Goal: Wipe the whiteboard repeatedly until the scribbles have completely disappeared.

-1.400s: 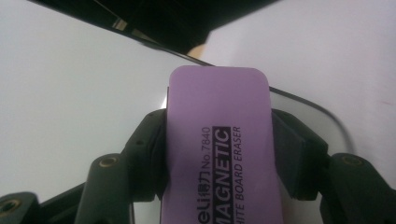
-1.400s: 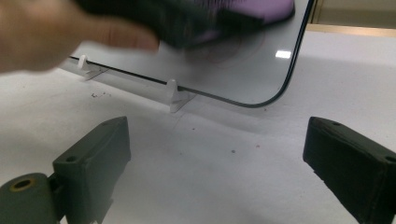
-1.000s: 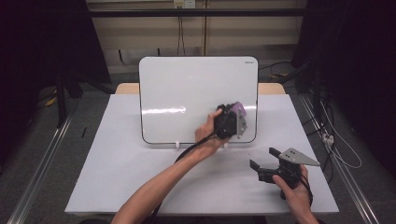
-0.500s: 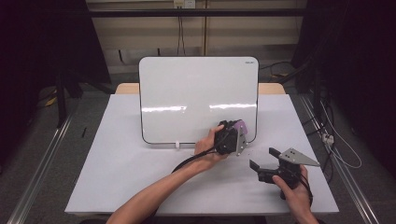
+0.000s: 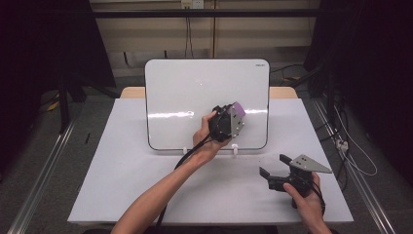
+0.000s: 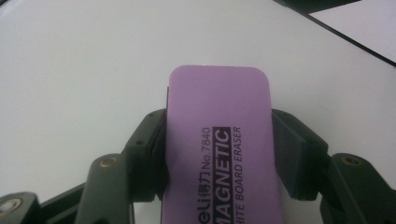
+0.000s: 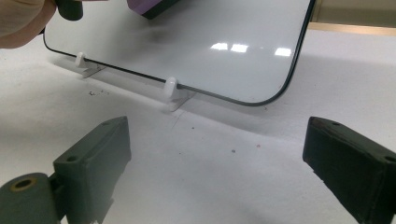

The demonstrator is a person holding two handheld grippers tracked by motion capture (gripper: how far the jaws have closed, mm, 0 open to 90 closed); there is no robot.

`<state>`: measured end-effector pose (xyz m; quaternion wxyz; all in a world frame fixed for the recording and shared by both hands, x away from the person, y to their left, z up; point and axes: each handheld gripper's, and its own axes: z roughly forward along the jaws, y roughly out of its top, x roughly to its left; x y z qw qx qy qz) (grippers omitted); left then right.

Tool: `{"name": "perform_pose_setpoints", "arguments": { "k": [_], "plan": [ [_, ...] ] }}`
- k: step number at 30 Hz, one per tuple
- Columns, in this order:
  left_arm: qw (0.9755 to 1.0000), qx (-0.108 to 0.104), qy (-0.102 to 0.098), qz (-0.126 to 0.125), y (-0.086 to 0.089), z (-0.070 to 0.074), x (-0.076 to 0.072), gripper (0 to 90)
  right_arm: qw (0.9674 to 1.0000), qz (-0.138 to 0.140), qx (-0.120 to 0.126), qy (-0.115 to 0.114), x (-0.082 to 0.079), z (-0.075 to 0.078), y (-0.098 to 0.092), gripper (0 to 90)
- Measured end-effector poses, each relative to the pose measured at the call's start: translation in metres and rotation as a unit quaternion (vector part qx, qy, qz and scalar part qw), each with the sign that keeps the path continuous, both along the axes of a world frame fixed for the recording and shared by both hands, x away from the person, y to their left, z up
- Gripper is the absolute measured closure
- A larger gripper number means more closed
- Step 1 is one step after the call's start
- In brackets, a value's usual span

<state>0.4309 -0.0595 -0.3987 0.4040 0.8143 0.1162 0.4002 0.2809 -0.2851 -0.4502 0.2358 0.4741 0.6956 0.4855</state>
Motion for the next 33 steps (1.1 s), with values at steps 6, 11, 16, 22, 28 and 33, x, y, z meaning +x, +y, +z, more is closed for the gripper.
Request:
{"name": "perform_pose_setpoints", "arguments": {
  "k": [6,11,16,22,28,33],
  "plan": [
    [0.9984,-0.042,0.038,-0.008,0.007,0.004,-0.003,41.2,1.0,0.001,-0.002,0.0,0.0,0.0,0.0,7.3],
    [0.9928,-0.094,0.072,-0.016,0.018,0.013,-0.007,41.2,1.0,0.0,0.0,0.0,0.0,0.0,0.002,7.3],
    [0.9853,-0.134,0.103,-0.021,0.036,0.016,-0.01,41.2,1.0,0.004,-0.004,-0.001,0.0,0.0,0.004,7.3],
    [0.9704,-0.189,0.149,-0.024,0.057,0.02,-0.013,41.1,1.0,0.008,-0.003,-0.005,0.003,0.0,0.01,7.1],
    [0.9559,-0.23,0.181,-0.025,0.077,0.019,-0.019,41.1,0.9999,0.015,0.007,-0.005,0.005,-0.001,0.022,7.1],
    [0.9447,-0.26,0.198,-0.03,0.096,0.018,-0.023,41.1,0.9996,0.022,0.01,-0.015,0.008,0.002,0.034,6.6]
  ]
}}
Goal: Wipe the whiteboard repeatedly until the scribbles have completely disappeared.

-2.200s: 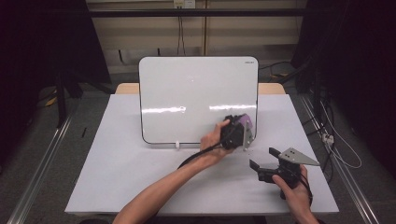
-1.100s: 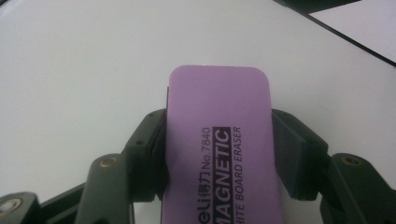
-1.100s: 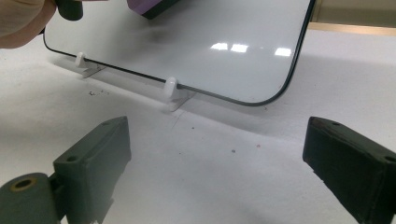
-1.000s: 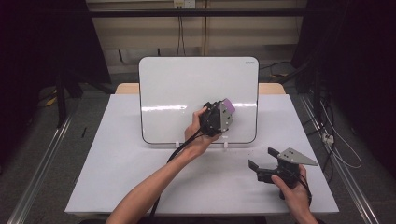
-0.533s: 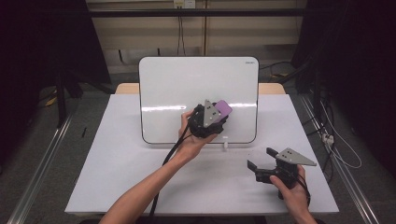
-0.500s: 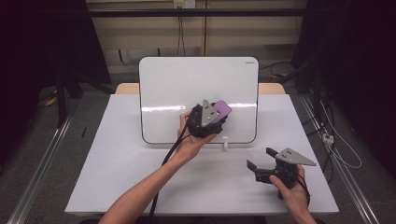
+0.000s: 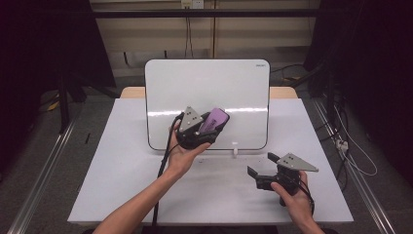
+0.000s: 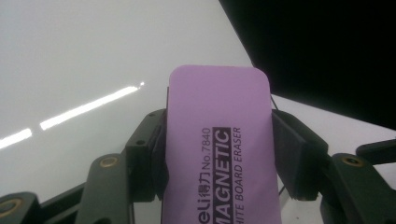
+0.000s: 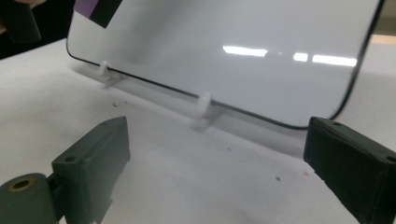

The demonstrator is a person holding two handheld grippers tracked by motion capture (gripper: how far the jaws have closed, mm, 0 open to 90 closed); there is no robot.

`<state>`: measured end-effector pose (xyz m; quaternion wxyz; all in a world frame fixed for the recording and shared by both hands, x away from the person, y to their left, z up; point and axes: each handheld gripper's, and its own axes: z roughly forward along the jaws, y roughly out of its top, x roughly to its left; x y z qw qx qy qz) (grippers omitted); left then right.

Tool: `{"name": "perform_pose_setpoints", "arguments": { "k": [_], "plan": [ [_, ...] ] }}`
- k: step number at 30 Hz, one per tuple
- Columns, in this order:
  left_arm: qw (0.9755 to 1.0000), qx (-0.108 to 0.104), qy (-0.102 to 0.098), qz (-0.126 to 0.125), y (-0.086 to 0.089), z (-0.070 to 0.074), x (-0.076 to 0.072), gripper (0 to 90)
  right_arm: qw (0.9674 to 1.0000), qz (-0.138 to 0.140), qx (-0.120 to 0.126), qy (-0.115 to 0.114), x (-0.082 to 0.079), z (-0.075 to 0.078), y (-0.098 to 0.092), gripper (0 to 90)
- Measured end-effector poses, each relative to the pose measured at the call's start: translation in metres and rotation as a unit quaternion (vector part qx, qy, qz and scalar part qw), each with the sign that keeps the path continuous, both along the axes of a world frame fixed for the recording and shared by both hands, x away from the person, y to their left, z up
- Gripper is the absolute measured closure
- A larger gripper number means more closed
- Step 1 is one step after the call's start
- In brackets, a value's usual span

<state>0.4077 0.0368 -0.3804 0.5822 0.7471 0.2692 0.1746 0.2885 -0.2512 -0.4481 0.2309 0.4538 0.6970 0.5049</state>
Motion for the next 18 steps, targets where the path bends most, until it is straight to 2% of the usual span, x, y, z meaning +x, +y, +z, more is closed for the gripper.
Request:
{"name": "perform_pose_setpoints", "arguments": {
  "k": [3,6,10,12,14,18],
  "plan": [
    [0.9999,-0.013,0.006,0.007,0.01,-0.002,-0.004,41.1,1.0,0.002,0.002,-0.004,0.003,0.0,0.006,6.2],
    [0.9998,-0.015,0.003,0.015,0.018,-0.003,-0.007,41.1,0.9999,0.011,0.004,-0.008,0.007,-0.001,0.016,6.0],
    [0.9991,-0.031,0.016,0.023,0.028,-0.006,-0.012,41.1,0.9996,0.02,0.011,-0.013,0.01,0.0,0.03,5.1],
    [0.9992,-0.028,0.016,0.025,0.033,-0.007,-0.015,41.1,0.9993,0.03,0.016,-0.014,0.012,0.0,0.037,5.0],
    [0.999,-0.027,0.019,0.029,0.037,-0.007,-0.018,41.1,0.9989,0.042,0.021,-0.006,0.013,0.0,0.044,5.0],
    [0.9984,-0.034,0.023,0.037,0.045,-0.008,-0.024,41.1,0.9978,0.059,0.028,-0.007,0.014,0.001,0.057,4.3]
  ]
}}
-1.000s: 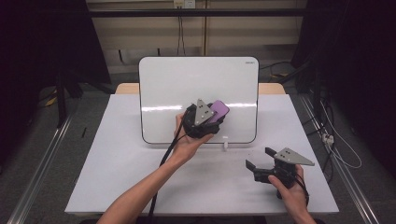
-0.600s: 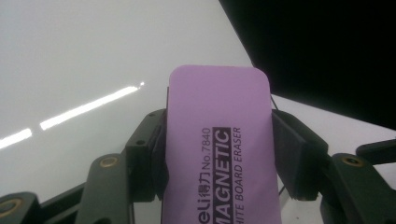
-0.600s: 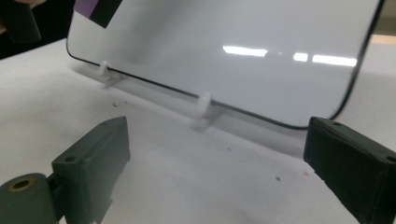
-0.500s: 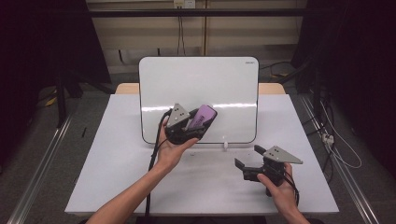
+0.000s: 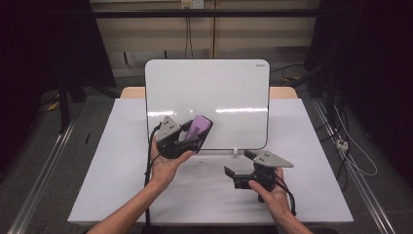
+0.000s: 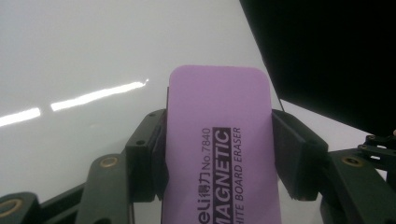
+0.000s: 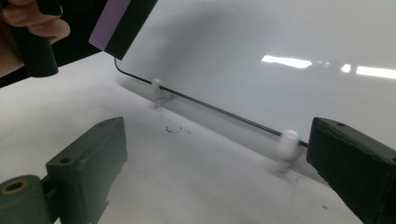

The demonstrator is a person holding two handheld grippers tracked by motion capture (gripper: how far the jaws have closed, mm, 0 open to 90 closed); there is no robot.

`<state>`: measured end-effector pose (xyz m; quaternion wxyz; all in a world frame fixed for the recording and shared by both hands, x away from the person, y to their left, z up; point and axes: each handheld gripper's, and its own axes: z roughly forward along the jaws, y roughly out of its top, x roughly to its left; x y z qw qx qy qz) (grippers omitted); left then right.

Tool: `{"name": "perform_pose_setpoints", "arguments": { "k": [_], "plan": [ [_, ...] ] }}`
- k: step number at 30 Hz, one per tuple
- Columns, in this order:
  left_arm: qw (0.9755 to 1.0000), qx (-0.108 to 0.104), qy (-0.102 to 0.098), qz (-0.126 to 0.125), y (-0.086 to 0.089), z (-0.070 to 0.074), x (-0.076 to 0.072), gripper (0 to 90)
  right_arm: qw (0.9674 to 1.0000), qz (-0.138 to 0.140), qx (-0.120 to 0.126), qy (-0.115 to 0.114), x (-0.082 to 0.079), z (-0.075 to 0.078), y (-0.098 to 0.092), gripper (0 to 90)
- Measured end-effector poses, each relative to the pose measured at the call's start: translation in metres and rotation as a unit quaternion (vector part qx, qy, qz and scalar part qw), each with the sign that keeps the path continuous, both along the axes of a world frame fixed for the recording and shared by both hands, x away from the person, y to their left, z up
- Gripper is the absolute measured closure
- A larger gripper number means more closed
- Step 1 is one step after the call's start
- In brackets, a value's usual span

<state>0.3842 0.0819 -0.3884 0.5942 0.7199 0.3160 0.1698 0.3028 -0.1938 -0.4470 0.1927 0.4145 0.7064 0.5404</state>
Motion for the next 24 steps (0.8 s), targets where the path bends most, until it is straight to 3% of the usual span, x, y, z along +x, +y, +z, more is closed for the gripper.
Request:
{"name": "perform_pose_setpoints", "arguments": {
  "k": [8,15,20,24],
  "plan": [
    [0.9998,-0.017,0.0,0.006,0.015,-0.003,-0.01,41.1,0.999,0.018,0.033,-0.022,0.002,0.004,0.021,3.6],
    [0.9991,-0.035,0.005,0.021,0.022,-0.007,-0.012,41.1,0.9981,0.014,0.049,-0.036,0.009,0.007,0.042,1.2],
    [0.9986,-0.039,0.012,0.034,0.024,-0.013,-0.011,41.1,0.9965,0.019,0.075,-0.032,0.013,0.006,0.057,2.4],
    [0.9977,-0.049,0.021,0.042,0.023,-0.014,-0.01,41.1,0.9934,0.018,0.112,-0.015,0.015,0.006,0.063,8.0]
  ]
}}
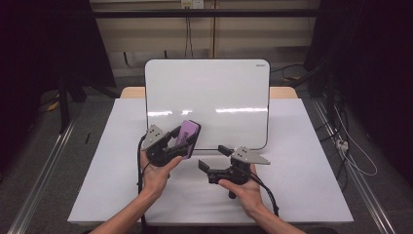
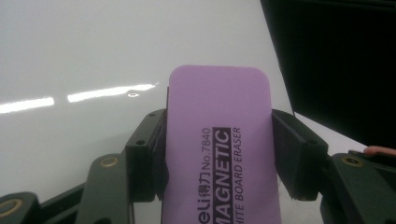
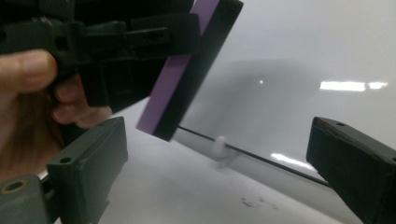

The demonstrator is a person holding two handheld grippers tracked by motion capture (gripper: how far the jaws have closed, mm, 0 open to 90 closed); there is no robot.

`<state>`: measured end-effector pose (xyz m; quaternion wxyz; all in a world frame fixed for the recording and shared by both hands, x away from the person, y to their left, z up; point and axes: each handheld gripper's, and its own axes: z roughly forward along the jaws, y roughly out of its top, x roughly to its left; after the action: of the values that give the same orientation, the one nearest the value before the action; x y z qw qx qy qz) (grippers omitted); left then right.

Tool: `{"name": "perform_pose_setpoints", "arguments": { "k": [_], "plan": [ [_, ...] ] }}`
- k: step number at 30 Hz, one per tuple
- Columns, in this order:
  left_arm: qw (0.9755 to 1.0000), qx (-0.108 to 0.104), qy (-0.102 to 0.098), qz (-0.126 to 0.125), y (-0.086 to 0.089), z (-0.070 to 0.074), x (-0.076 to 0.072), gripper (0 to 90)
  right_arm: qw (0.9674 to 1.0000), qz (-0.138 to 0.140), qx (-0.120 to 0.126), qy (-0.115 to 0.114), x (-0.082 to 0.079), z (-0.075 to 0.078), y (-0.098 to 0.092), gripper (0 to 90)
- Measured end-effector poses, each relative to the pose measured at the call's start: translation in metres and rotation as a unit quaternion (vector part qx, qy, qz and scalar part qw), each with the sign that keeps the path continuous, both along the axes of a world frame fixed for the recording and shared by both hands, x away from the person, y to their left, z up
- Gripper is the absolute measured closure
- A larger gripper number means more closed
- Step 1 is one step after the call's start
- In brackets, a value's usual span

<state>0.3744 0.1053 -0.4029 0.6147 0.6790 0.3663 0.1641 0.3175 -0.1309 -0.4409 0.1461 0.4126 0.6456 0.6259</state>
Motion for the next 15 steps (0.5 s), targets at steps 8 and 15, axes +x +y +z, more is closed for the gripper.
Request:
{"name": "perform_pose_setpoints", "arguments": {
  "k": [8,15],
  "plan": [
    [1.0,0.001,-0.003,0.002,-0.005,-0.002,-0.001,41.1,0.9986,-0.009,0.046,0.023,0.007,-0.002,0.011,20.7],
    [1.0,0.005,-0.006,-0.001,-0.011,-0.005,-0.004,41.1,0.9954,-0.014,0.081,0.05,0.01,-0.006,0.019,32.0]
  ]
}}
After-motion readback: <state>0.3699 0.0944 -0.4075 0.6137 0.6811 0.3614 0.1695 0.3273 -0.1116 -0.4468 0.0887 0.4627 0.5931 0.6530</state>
